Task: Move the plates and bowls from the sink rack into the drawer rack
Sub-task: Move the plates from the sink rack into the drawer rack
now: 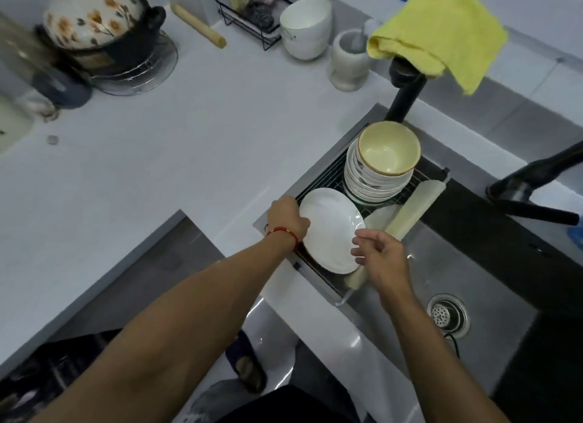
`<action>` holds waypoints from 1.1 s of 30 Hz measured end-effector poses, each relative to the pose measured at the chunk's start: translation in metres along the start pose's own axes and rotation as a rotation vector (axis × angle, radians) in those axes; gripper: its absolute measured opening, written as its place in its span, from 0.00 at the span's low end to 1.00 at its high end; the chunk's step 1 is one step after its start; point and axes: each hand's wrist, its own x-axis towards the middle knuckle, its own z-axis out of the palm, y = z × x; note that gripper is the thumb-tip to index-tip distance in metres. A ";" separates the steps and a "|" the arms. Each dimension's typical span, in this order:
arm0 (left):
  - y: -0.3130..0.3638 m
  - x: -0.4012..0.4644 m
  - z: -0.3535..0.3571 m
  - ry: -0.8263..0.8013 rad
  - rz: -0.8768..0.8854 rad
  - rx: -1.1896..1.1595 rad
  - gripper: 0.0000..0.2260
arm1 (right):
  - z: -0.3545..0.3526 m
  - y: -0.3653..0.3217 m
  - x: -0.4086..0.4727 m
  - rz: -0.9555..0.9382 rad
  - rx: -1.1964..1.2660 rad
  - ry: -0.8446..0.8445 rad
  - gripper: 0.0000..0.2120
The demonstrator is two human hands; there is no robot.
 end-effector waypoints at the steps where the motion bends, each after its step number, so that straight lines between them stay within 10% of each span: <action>1: -0.001 -0.003 -0.003 0.019 -0.009 -0.031 0.06 | 0.000 -0.002 0.000 -0.012 -0.009 -0.008 0.11; 10: -0.064 -0.068 -0.080 0.135 -0.098 -0.501 0.08 | 0.023 -0.041 -0.013 -0.309 -0.317 -0.042 0.21; 25: -0.390 -0.328 -0.085 0.568 -0.355 -1.309 0.13 | 0.222 0.003 -0.210 0.137 -0.089 -1.157 0.19; 33: -0.577 -0.492 -0.074 0.684 -0.484 -1.518 0.14 | 0.350 0.121 -0.412 0.352 -0.131 -1.227 0.26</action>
